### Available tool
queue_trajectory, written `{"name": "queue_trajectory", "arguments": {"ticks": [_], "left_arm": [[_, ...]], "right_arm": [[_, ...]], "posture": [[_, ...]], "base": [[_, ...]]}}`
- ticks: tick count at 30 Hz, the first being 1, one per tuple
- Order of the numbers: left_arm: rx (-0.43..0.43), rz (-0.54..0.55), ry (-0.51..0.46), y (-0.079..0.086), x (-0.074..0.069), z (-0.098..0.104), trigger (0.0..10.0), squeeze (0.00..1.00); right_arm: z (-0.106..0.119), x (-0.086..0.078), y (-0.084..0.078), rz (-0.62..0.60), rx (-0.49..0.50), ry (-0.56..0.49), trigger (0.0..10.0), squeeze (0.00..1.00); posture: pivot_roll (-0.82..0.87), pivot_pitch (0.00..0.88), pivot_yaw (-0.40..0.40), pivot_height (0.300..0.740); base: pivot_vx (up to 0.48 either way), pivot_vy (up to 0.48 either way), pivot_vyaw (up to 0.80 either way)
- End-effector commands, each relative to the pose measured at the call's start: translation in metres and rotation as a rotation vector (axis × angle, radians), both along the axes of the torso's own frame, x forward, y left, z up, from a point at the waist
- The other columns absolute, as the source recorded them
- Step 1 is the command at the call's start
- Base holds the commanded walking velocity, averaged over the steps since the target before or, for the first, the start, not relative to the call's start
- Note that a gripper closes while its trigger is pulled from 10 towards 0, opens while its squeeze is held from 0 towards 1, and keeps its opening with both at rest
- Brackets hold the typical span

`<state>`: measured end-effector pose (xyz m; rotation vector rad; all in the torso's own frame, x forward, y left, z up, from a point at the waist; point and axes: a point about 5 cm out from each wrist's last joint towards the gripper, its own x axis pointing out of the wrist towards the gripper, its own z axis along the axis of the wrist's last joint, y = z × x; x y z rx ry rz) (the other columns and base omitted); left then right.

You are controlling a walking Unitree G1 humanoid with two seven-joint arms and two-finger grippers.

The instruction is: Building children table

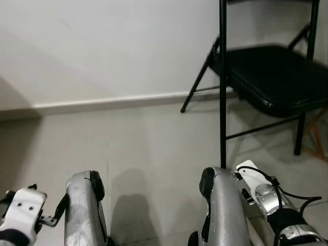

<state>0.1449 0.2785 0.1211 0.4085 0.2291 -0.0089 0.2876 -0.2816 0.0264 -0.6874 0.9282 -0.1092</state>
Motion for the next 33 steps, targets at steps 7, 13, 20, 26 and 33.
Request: {"name": "queue_trajectory", "arguments": {"ticks": [7, 13, 20, 26, 33], "left_arm": [[0.024, -0.011, 0.1, 0.014, -0.024, 0.012, 10.0, 0.0], [0.033, -0.023, 0.137, 0.016, -0.032, 0.019, 10.0, 0.0], [0.051, -0.026, 0.195, 0.022, -0.05, 0.03, 10.0, 0.0], [0.043, -0.027, 0.22, 0.022, -0.054, 0.033, 10.0, 0.0], [0.04, -0.039, 0.236, 0.02, -0.057, 0.037, 10.0, 0.0]], "right_arm": [[-0.032, -0.023, 0.009, 0.004, 0.027, 0.066, 10.0, 0.0], [-0.039, -0.028, 0.012, 0.018, 0.048, 0.065, 10.0, 0.0], [-0.026, -0.023, -0.005, 0.027, -0.147, -0.045, 10.0, 0.0], [-0.02, -0.014, 0.004, 0.075, -0.17, -0.127, 10.0, 0.0], [-0.024, -0.018, 0.001, 0.049, -0.135, -0.124, 10.0, 0.0]], "posture": [[-0.01, 0.412, -0.004, 0.3], [0.02, 0.474, 0.017, 0.3], [0.05, 0.528, 0.044, 0.3], [0.05, 0.549, 0.048, 0.3], [0.07, 0.559, 0.059, 0.3]], "base": [[0.0, 0.0, 0.0], [0.0, 0.0, 0.0], [0.0, 0.0, 0.0], [0.0, 0.0, 0.0], [0.0, 0.0, 0.0]]}}
